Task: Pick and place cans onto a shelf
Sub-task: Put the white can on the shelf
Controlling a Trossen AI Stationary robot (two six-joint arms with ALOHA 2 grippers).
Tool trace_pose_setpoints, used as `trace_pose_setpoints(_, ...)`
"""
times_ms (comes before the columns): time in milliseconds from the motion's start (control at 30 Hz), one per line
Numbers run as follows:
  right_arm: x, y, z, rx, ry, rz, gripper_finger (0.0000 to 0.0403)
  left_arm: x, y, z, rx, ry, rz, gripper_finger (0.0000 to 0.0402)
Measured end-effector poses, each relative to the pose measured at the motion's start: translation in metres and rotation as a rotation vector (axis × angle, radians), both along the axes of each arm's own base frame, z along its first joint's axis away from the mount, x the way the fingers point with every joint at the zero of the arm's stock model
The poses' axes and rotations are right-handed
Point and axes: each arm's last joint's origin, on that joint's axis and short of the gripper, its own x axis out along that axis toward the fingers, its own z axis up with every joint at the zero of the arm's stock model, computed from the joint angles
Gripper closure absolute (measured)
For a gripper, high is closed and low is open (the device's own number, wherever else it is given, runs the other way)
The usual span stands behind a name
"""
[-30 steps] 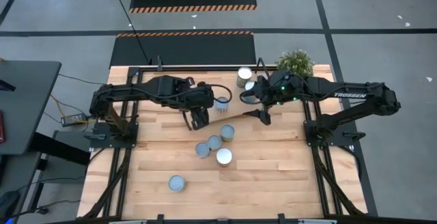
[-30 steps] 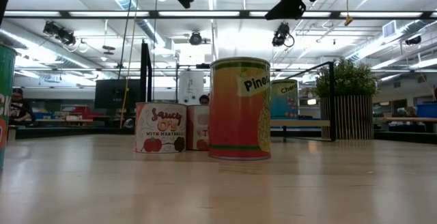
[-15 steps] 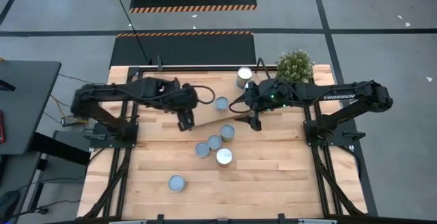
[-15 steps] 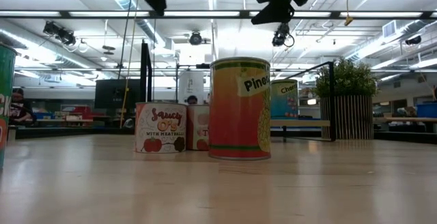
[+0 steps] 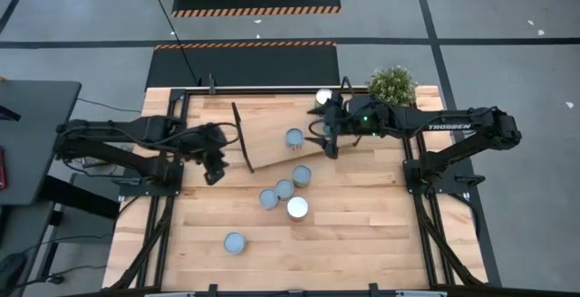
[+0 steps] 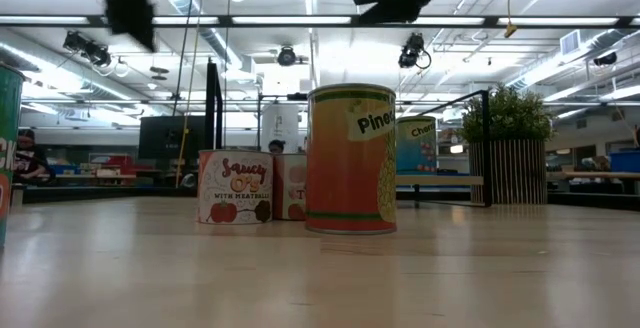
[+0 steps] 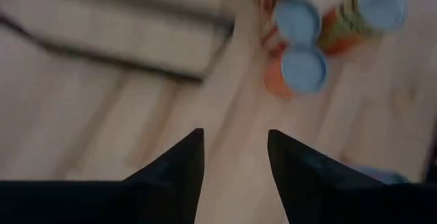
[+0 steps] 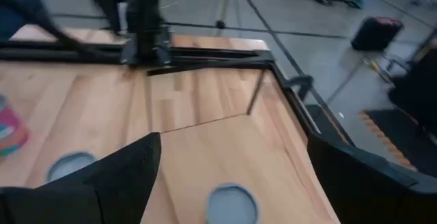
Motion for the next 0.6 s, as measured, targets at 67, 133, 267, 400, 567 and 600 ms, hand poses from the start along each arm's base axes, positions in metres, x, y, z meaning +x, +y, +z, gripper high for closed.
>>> trace_pose_setpoints(67, 0.001, -0.007, -0.003, 0.022, 0.008, -0.039, 0.0023, -0.013, 0.000, -0.012, -0.060, 0.016, 0.021, 0.0235)
trace_pose_setpoints(133, 0.004, -0.011, -0.010, 0.033, 0.043, -0.058, 0.0021, -0.021, 0.001, -0.023, -0.111, 0.025, 0.037, 0.0233)
trace_pose_setpoints(267, 0.015, -0.016, -0.023, 0.058, 0.074, -0.074, 0.0020, -0.027, 0.003, -0.034, -0.180, 0.041, 0.012, 0.0209)
trace_pose_setpoints(400, 0.027, -0.017, -0.029, 0.115, 0.112, -0.096, 0.0020, -0.026, 0.007, -0.035, -0.273, 0.041, 0.014, 0.0160)
trace_pose_setpoints(567, 0.051, -0.019, -0.014, 0.118, 0.166, -0.089, 0.0021, -0.025, 0.009, -0.032, -0.453, 0.008, -0.044, 0.0115)
trace_pose_setpoints(600, 0.056, -0.021, -0.012, 0.110, 0.177, -0.086, 0.0021, -0.025, 0.010, -0.032, -0.478, 0.006, -0.051, 0.0113)
